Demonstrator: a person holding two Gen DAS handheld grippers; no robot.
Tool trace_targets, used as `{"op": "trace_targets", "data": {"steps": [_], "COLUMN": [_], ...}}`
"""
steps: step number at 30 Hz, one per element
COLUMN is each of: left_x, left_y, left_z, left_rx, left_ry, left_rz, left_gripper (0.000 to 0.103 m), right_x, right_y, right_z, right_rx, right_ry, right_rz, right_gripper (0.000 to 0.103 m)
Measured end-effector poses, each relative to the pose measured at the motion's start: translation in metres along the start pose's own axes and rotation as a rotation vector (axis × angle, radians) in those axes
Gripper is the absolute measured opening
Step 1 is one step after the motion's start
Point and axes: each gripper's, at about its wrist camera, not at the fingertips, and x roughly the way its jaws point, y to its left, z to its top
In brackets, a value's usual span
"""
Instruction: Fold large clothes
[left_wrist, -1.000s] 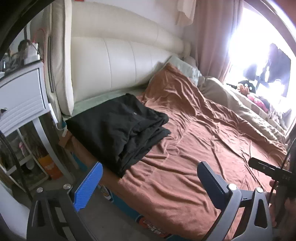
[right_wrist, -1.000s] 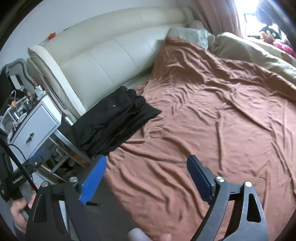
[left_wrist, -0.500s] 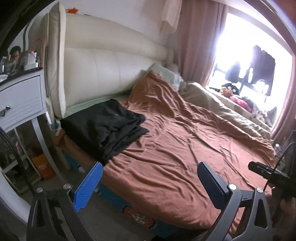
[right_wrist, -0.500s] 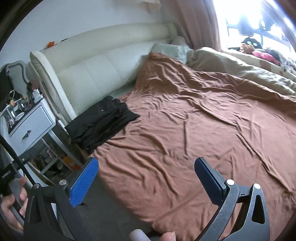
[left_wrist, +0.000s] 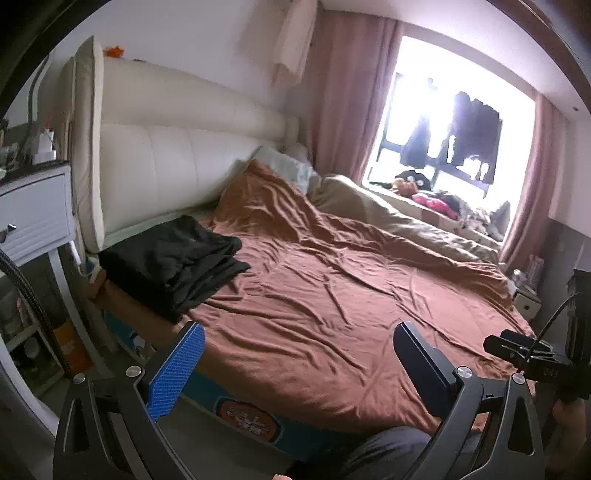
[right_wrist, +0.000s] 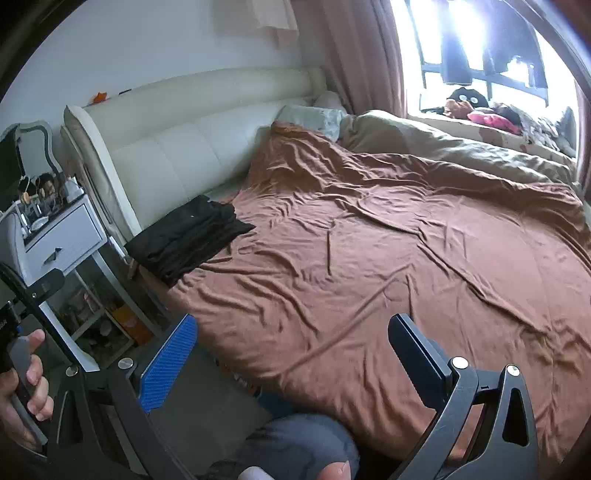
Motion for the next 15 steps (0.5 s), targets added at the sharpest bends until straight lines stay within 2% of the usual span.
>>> {"op": "trace_targets", "data": {"steps": [9,15], "left_x": [-0.041,-0.061], "left_y": [-0.008,-0.010], "left_z": [-0.023,-0.037], "left_rx": [0.028,0.082], "left_ry": [-0.035,-0.029], "left_rz": [-0.044,-0.062], "left_gripper": [0.102,0.102], "right_x": [-0.051,-0.074], "right_y": [0.007,0.023], "right_z": [-0.042,-0.062], "right_rx": [0.025,0.009], "right_ry": [-0.001,-0.042], "right_rz": [-0.060,-0.103], "right_gripper": [0.103,0.103]}}
